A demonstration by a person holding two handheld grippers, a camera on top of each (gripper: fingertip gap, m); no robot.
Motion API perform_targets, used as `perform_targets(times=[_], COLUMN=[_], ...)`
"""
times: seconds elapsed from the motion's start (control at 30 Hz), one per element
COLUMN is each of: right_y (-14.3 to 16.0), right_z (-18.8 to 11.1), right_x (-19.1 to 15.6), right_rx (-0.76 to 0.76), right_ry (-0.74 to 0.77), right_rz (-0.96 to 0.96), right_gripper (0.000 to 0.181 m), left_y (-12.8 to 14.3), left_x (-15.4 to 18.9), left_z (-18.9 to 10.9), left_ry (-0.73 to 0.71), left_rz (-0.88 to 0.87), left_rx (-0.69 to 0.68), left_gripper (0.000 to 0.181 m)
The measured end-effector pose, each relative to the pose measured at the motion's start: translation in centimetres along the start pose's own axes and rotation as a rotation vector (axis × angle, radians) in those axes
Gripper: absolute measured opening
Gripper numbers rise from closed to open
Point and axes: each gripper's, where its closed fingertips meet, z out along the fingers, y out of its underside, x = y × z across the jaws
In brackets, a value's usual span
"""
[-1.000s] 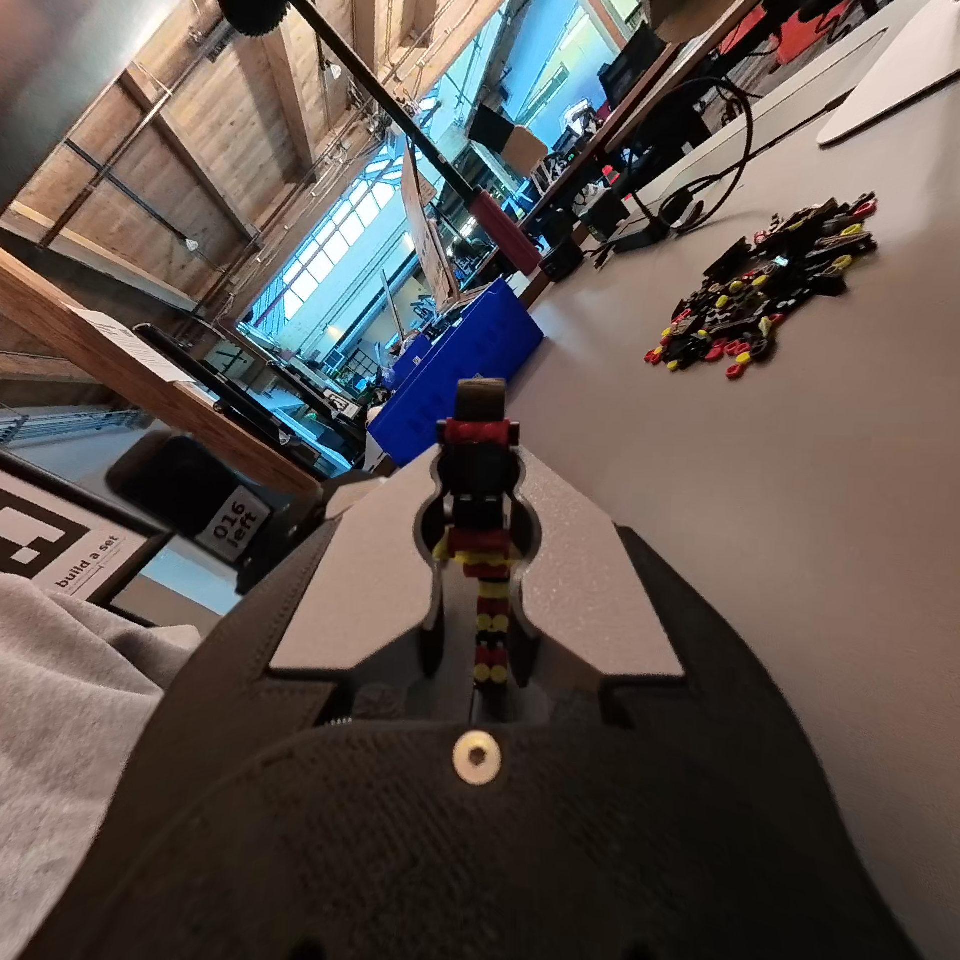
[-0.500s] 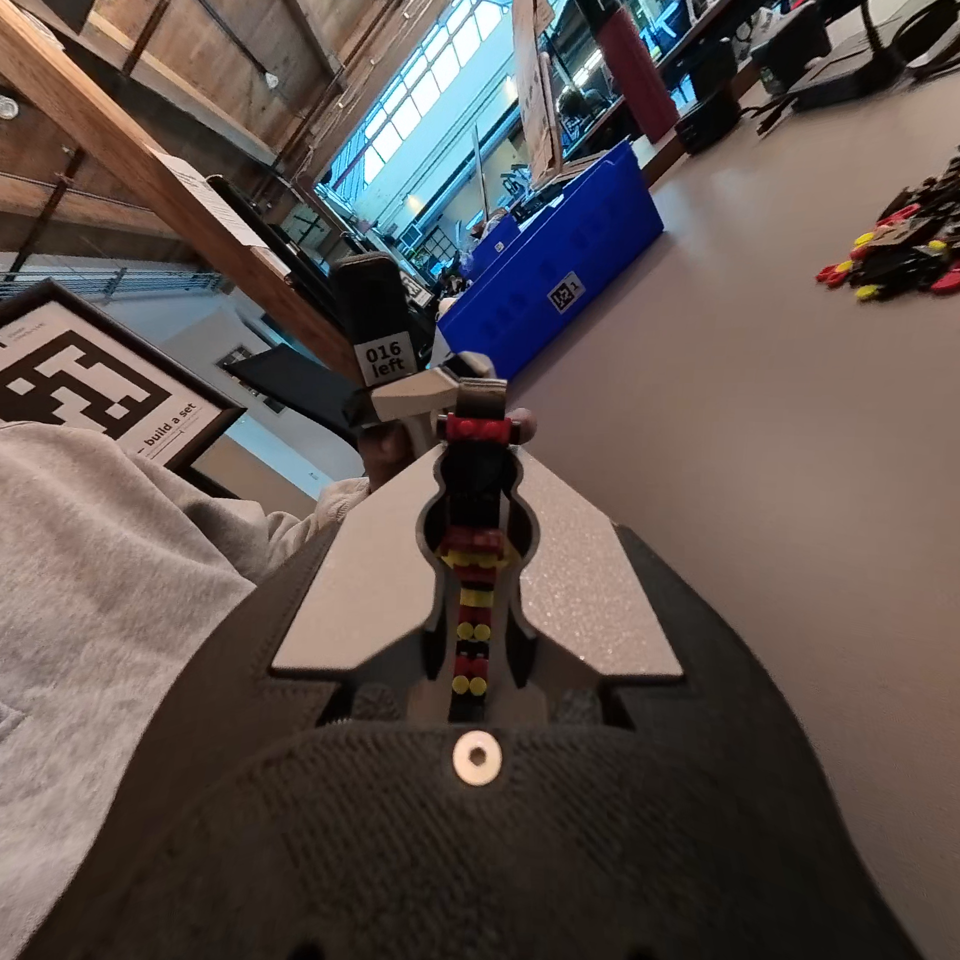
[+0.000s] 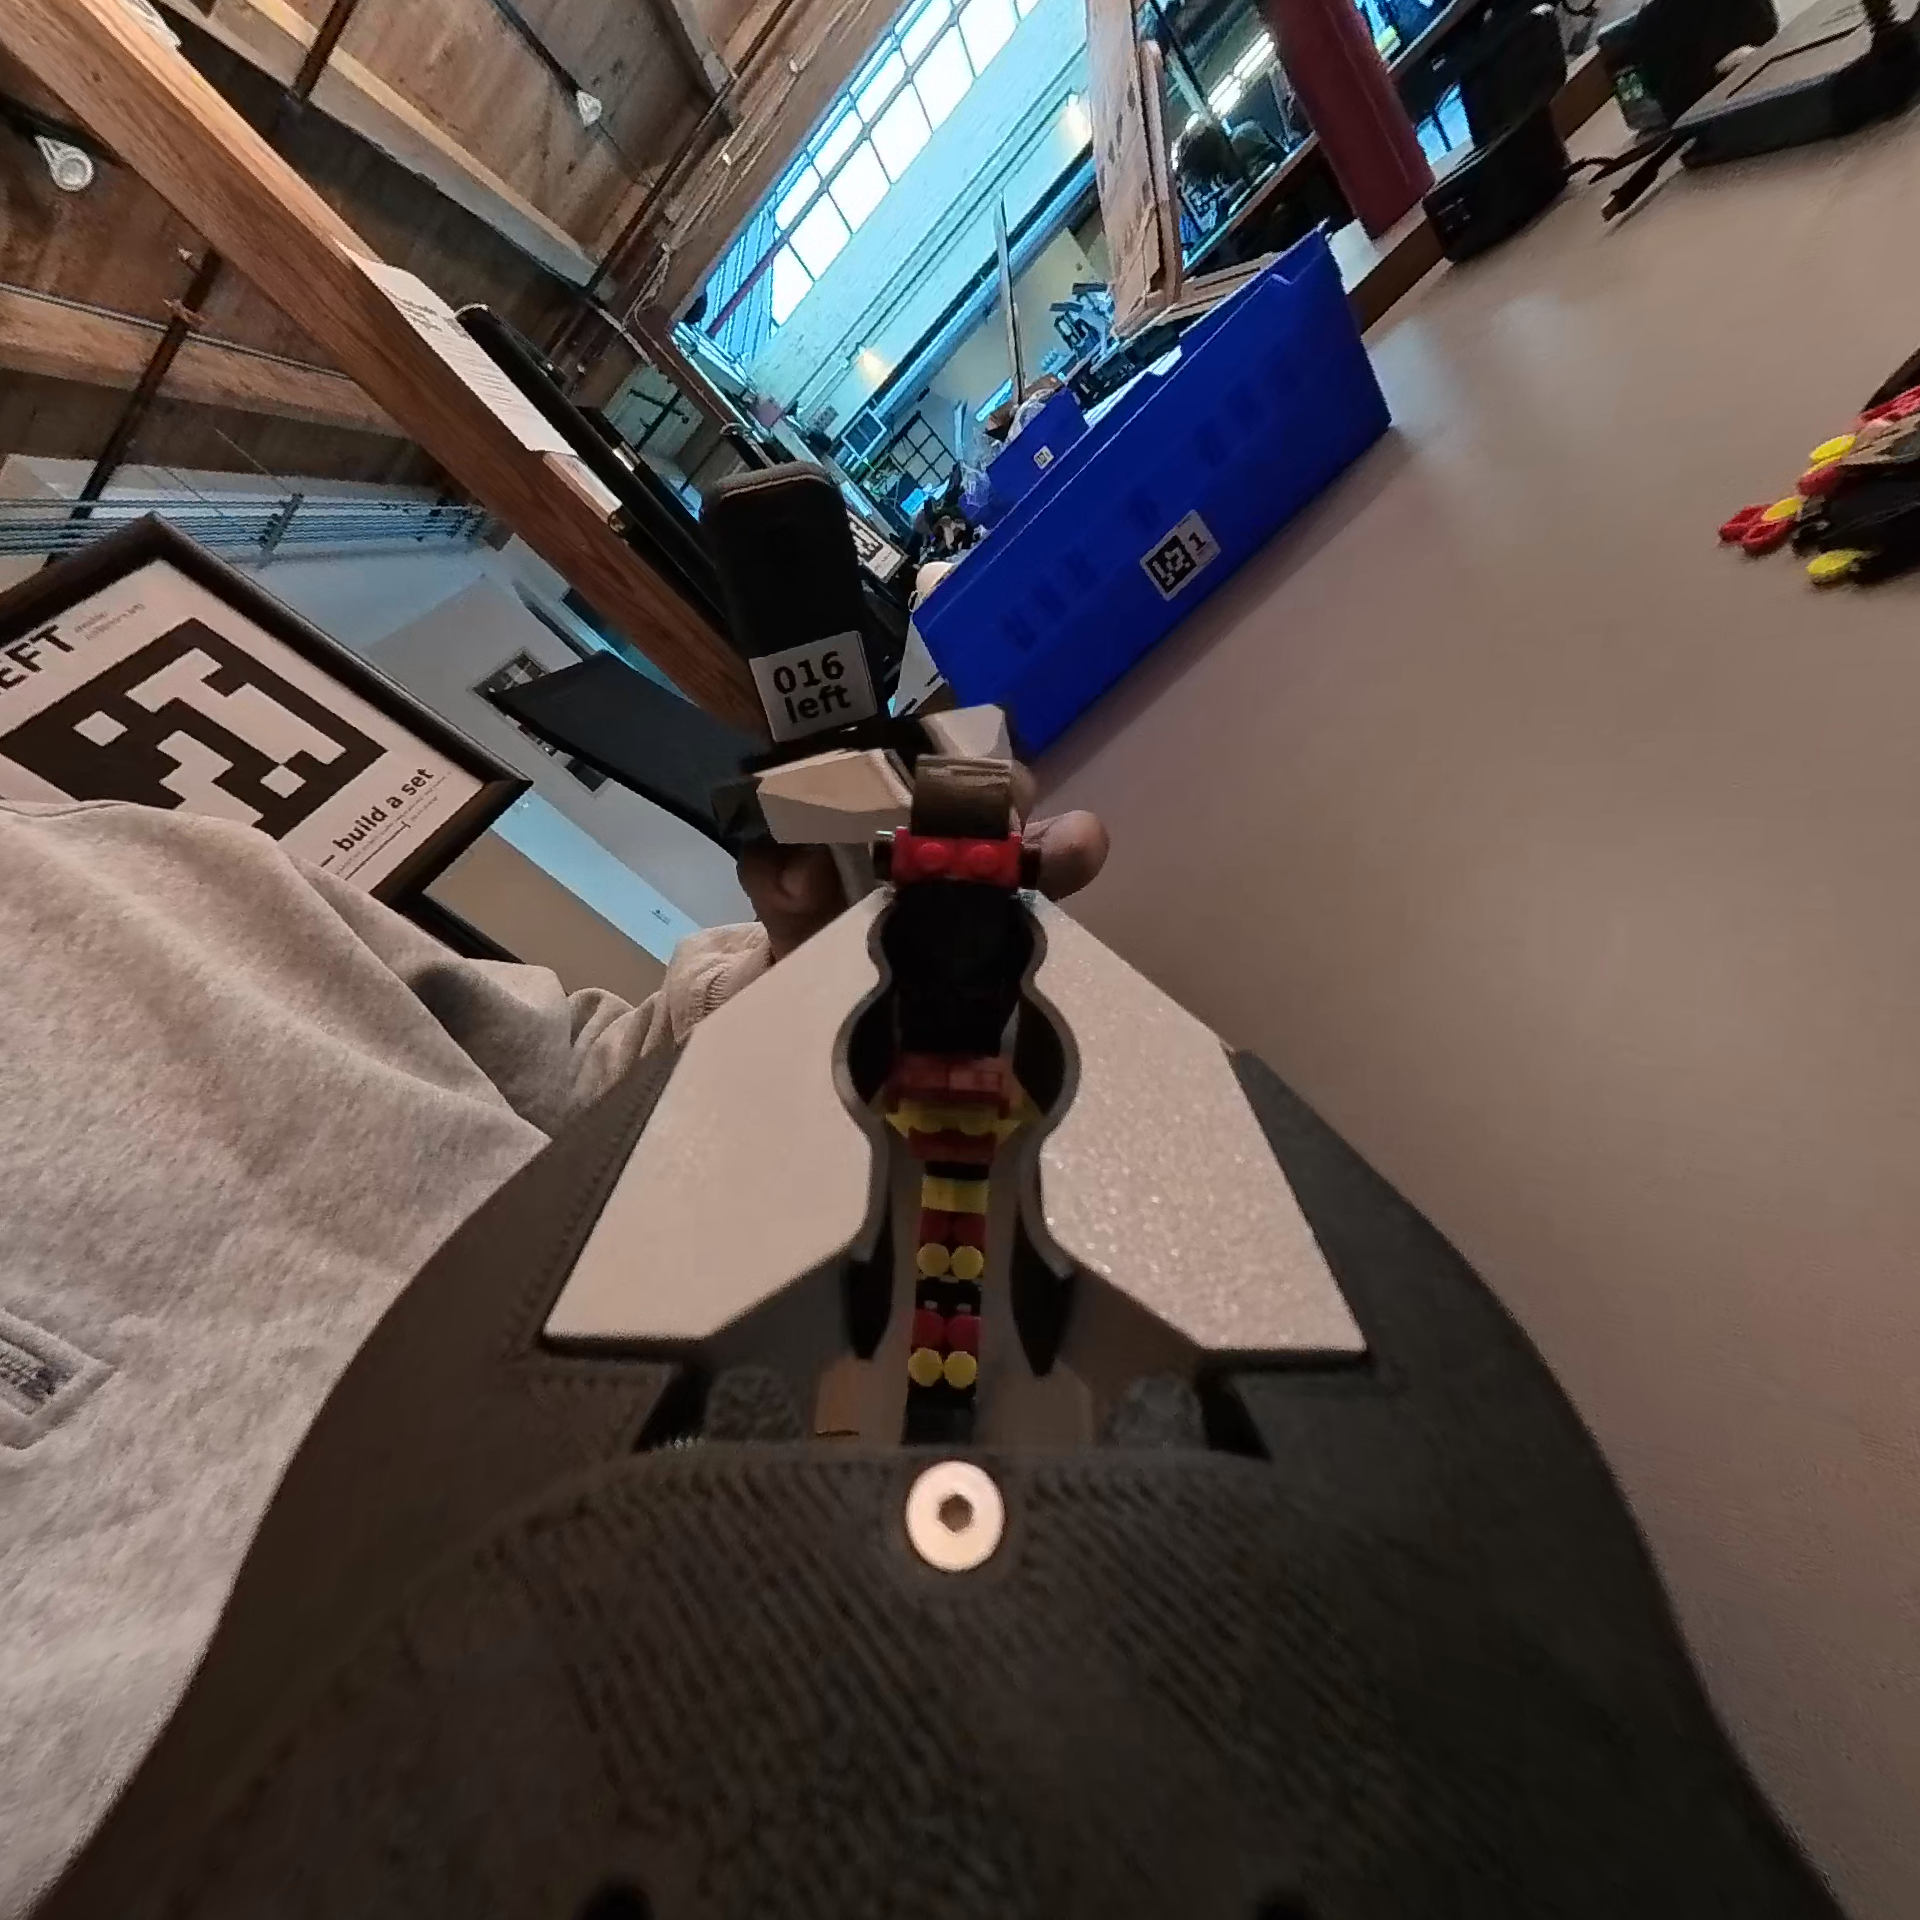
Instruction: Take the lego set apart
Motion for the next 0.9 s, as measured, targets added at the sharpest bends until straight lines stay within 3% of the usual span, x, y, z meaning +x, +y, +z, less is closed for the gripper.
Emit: perform_targets(times=[0.23, 0.43, 0.6, 0.83, 0.9], right_y=[0.0, 0.2, 0.0, -1.2, -3.1], right_z=[0.0, 0.0, -0.1, -0.6, -1.7], right_x=[-0.1, -0.2, 0.0, 0.0, -0.3], right_rx=[0.002, -0.014, 0.001, 0.088, 0.198], right_ry=[-0.019, -0.033, -0.023, -0.053, -0.101], right_rz=[0.015, 0.033, 0.035, 0.09, 0.141], right_gripper=[0.014, 0.015, 0.015, 0.014, 0.014], left_y=[0.1, 0.2, 0.2, -0.1, -0.1], left_x=[0.1, 0.2, 0.0, -0.3, -0.9], left_z=[0.1, 0.1, 0.3, 0.4, 0.2], left_ry=[0.024, 0.126, 0.101, 0.1, 0.066], left_rz=[-0.052, -0.275, -0.254, -0.32, -0.304], left_rx=[0.001, 0.006, -0.008, -0.001, -0.007], left_gripper=[0.002, 0.002, 0.001, 0.0, 0.0])
